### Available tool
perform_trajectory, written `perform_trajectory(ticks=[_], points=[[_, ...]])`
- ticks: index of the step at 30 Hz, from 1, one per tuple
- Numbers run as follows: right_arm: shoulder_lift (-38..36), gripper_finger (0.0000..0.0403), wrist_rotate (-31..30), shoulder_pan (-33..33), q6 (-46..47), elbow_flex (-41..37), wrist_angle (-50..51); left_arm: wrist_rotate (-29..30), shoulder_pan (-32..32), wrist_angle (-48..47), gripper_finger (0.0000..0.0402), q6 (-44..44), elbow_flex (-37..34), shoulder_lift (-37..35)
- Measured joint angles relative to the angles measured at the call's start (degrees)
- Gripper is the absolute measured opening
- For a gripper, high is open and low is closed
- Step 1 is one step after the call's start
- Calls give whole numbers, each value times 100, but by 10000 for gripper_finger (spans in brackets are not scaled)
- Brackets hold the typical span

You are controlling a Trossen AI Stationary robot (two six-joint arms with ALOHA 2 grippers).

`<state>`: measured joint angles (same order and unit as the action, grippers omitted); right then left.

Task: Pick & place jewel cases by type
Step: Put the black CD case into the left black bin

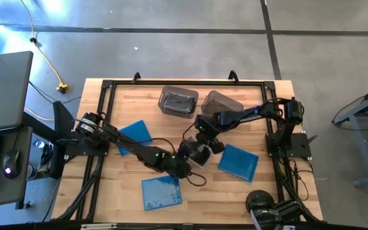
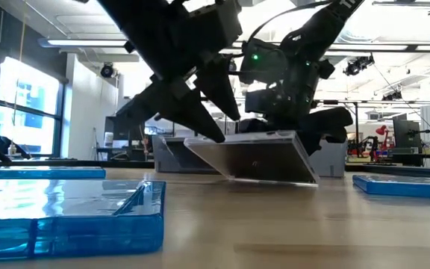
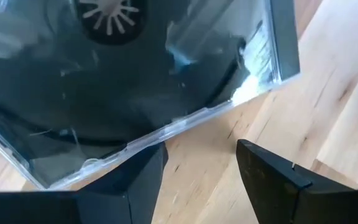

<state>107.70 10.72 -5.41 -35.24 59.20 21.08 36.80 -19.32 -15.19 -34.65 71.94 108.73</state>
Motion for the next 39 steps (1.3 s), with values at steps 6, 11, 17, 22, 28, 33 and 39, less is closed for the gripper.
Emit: perform_trajectory(ticks=[6, 11, 17, 22, 28, 33, 39], points=[[-2, 203, -16, 156, -45, -2, -42, 102, 7, -301, 198, -331, 171, -2], [-2, 203, -7, 218, -49, -4, -50, 308, 7, -331, 198, -747, 343, -11], [9, 203, 209, 239, -71, -11, -172, 499, 34, -737, 198, -884, 914, -11], [28, 204, 646, 268, -12, -14, -445, 159, 174, -1002, 197, -870, 1063, 8], [31, 204, 660, 315, 55, -22, -591, -408, 226, -1116, 197, -850, 1056, 7], [31, 204, 634, 315, 80, -22, -591, -463, 220, -1122, 197, -751, 1056, 7], [29, 204, 522, 306, 118, -11, -575, -645, 219, -1280, 198, -299, 1054, 9]])
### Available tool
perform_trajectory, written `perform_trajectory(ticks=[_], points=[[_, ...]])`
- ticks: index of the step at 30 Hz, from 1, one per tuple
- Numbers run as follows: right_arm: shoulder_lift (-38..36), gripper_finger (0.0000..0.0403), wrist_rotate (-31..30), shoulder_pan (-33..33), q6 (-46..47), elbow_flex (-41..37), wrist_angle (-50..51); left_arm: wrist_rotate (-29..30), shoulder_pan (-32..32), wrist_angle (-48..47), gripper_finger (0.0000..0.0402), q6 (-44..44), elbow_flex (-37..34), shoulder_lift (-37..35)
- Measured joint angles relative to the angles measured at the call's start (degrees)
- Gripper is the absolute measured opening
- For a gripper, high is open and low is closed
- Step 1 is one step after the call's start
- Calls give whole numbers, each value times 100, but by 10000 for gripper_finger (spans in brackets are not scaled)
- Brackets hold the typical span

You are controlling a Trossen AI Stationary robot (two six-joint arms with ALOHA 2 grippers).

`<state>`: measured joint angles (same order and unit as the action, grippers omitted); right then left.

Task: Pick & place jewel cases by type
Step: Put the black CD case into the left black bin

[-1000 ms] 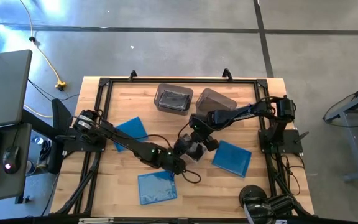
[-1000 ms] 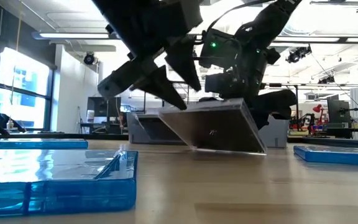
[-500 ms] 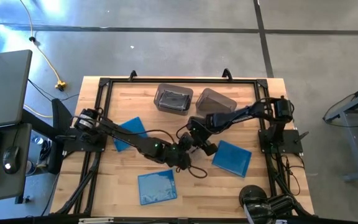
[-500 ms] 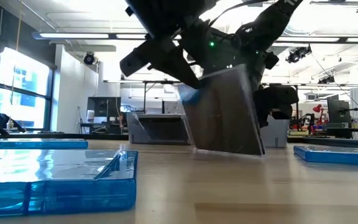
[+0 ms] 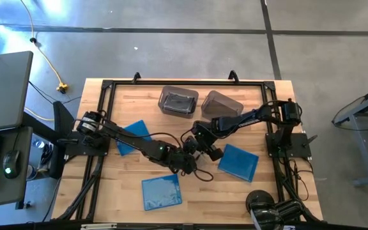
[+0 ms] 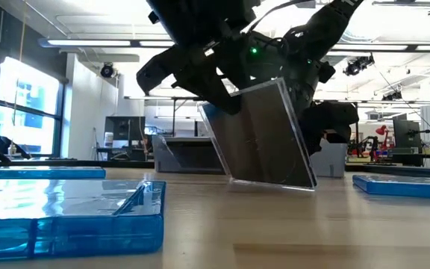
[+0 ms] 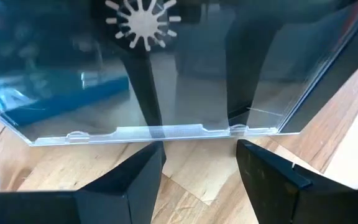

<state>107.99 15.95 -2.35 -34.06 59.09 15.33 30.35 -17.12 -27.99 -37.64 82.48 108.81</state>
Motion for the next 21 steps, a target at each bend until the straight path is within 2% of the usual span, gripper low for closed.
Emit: perform_trajectory(ticks=[5, 10, 21], points=[[-8, 204, -63, 0, -2, 0, 9, -394, -2, -194, 198, 491, 0, 4], [-8, 204, -24, -7, 251, 2, -16, -394, -2, -258, 191, 539, -2, 13], [-5, 204, 184, -13, 538, 2, -219, -237, -12, -260, 72, 491, -2, 11]])
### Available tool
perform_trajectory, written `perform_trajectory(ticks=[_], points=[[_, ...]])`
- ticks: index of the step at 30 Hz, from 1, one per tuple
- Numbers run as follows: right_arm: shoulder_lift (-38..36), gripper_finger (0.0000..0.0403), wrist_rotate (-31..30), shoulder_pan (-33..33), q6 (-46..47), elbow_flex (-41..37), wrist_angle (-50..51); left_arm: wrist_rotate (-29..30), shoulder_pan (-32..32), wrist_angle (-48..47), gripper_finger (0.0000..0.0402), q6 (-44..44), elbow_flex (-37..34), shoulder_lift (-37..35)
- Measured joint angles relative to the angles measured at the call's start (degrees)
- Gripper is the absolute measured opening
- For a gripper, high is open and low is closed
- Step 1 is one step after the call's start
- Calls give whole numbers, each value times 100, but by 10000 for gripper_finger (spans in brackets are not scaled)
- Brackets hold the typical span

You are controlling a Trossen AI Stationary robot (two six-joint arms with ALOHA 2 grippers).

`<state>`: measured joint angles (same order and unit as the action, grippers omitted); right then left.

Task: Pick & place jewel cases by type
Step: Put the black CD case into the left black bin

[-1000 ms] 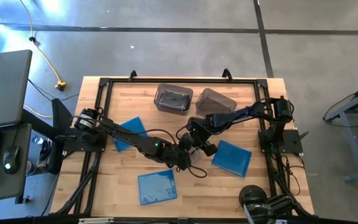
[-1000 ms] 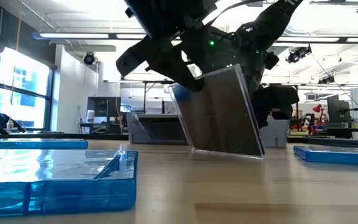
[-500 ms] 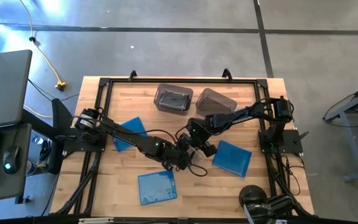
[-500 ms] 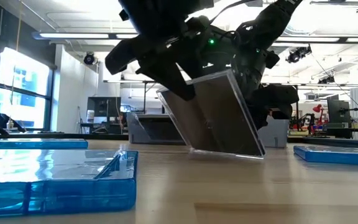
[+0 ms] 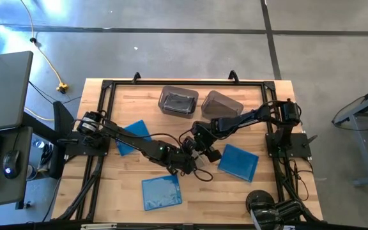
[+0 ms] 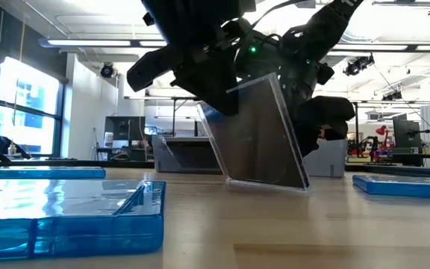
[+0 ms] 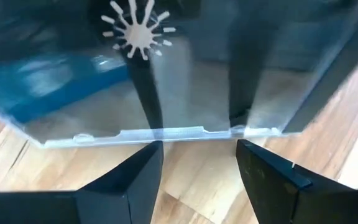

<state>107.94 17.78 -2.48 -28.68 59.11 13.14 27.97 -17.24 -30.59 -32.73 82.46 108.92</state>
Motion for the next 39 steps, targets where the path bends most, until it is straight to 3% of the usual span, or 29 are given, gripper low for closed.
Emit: perform_trajectory(ticks=[6, 12, 22, 25, 33, 39], points=[[0, 204, -164, -6, 13, 4, -19, -192, -10, -173, 30, 0, 0, 0], [-66, 204, -442, -2, 19, 7, -9, -219, -94, -449, 28, 177, 0, 0], [-1254, 204, -1978, 94, -11, 7, 712, 480, -463, -1021, 34, 474, 0, 0], [-1833, 204, -2350, 218, 21, 7, 835, 932, -544, -1231, 34, 748, -2, 0], [-3352, 204, -3170, 708, 512, 7, 811, 2808, -679, -1943, 35, 1234, -2, 0], [-4055, 204, -3237, 1133, 1171, 7, 807, 4377, -638, -2405, 35, 1373, -2, 0]])
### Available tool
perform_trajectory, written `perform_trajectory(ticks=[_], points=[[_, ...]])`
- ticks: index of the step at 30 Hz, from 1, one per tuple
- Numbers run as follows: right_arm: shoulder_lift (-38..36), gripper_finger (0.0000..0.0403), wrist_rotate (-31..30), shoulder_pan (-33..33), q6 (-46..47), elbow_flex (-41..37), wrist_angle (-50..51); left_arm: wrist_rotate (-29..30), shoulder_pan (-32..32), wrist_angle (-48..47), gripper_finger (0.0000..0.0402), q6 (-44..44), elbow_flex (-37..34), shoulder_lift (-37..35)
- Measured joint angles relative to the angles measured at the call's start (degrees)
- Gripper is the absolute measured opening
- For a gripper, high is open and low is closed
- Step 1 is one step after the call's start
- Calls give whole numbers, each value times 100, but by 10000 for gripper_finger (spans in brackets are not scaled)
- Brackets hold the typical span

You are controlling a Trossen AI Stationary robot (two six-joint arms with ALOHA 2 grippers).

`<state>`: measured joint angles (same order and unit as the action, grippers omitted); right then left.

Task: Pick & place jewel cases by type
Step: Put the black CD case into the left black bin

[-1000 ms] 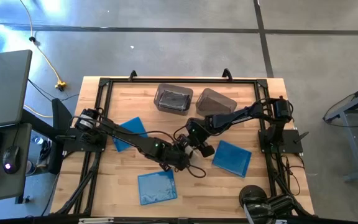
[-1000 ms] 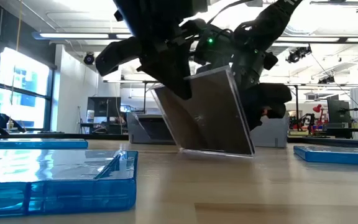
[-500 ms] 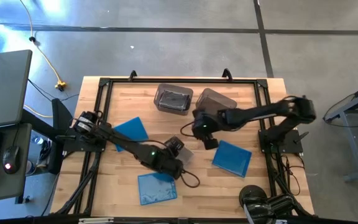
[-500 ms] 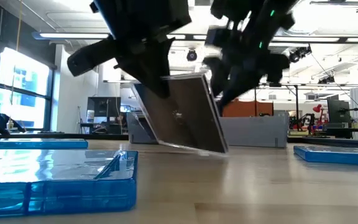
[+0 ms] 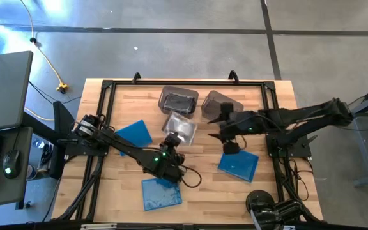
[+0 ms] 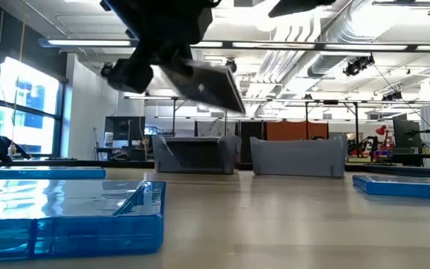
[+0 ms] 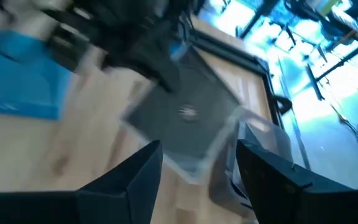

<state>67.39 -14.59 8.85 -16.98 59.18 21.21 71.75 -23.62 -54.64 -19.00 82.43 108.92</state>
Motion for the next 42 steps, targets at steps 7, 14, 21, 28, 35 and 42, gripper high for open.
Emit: perform_trajectory(ticks=[7, 14, 21, 28, 35, 42], points=[[-136, 204, -270, 530, 53, 0, -5, 31, 622, -307, 35, 575, 0, -9], [-23, 204, -495, 774, 54, 0, 0, -967, 1790, -314, 35, 991, -4, -9], [124, 204, -494, 774, 45, 0, 41, -2058, 2594, 119, 35, 794, 3, -16], [127, 204, -479, 727, 35, 0, 44, -2493, 2706, 924, 36, 14, 7, -26], [127, 204, -479, 725, 44, 0, 42, -3029, 2638, 1467, 35, -582, 4, -22], [129, 204, -477, 725, 46, 0, 42, -3138, 2584, 1356, 35, -695, 4, -22]])
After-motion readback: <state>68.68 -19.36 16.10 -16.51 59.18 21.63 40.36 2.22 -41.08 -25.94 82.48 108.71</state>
